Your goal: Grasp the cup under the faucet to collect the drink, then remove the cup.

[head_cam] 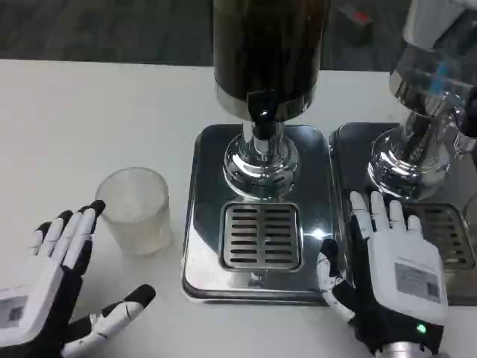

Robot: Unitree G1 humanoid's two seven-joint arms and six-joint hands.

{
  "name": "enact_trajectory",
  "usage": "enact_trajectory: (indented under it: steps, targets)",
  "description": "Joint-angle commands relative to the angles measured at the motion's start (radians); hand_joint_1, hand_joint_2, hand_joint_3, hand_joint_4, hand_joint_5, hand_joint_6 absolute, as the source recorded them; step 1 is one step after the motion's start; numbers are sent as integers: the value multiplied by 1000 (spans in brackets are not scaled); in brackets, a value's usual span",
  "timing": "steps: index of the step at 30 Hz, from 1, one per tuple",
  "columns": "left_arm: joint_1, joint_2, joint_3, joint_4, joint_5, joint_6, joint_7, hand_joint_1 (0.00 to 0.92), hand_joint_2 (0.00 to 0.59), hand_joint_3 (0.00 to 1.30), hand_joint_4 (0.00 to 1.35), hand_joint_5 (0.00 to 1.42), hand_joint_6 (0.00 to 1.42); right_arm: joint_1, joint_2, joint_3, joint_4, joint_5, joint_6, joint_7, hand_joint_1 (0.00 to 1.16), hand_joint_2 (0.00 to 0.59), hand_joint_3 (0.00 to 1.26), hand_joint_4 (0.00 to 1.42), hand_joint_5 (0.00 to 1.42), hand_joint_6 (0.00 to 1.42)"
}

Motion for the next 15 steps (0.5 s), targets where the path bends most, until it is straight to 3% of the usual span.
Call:
enact_trajectory:
  steps: [1,15]
  targets:
    - [11,-4,7,-11,5,13,11,0,148,0,0,0,0,-3,-2,-9,-9,8,-8,-5,364,527,85,0,0,0]
    - [2,0,6,-12,-2,14,0,0,148,0,0,0,0,-7,13,-19,-5,13,-1,-1,364,528,85,0,0,0]
